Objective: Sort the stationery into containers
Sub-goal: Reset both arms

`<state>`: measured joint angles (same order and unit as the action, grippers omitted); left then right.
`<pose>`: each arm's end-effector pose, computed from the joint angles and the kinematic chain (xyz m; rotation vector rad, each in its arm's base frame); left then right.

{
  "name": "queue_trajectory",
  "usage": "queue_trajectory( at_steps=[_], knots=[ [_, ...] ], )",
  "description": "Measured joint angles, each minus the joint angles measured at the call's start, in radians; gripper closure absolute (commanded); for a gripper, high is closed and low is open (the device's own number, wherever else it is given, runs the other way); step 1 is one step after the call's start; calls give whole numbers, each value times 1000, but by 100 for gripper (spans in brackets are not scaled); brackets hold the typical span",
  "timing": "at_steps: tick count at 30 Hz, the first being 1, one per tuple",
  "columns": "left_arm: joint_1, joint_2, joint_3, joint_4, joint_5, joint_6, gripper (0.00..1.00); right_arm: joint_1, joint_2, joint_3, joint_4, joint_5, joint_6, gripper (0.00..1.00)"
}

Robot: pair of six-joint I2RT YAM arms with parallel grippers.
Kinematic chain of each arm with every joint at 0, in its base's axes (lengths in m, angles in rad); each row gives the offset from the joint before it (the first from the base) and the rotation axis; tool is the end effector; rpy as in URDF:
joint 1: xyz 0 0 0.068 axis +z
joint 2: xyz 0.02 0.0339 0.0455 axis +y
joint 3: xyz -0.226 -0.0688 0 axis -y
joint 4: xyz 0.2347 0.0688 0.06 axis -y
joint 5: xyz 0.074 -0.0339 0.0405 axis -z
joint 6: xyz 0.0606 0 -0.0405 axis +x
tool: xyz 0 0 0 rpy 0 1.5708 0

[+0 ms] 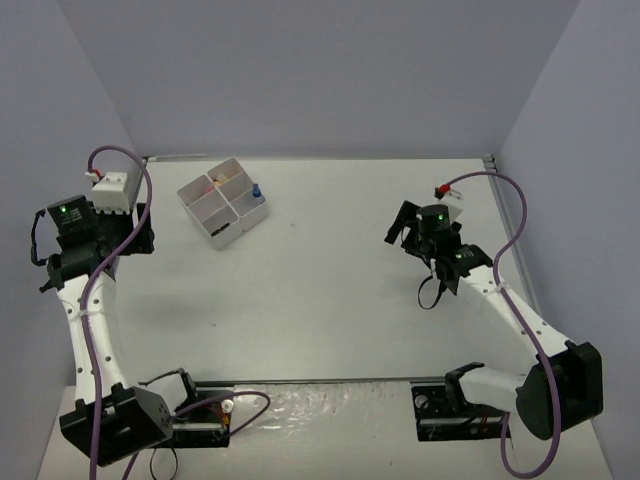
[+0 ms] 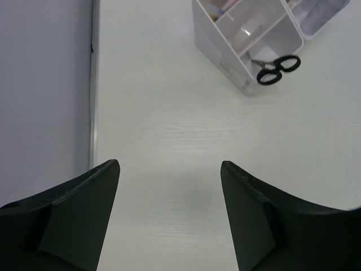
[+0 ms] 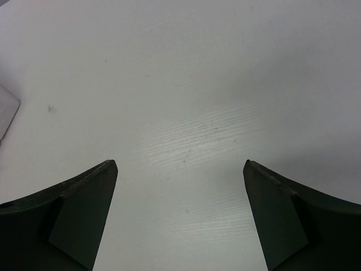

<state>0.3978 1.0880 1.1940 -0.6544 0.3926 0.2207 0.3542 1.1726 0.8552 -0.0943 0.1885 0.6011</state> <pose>0.2423 0.0767 0.3304 0.0467 2.0730 -0.0386 0.2820 0.0922 0.2521 0.3685 1.9664 0.4332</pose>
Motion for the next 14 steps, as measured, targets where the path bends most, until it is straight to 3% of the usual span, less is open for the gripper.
queue_trajectory(
  at_steps=[14],
  knots=[
    [4, -44, -286, -47, -99, 13, 30, 0, -34, -64, -8, 59, -67, 10]
  ],
)
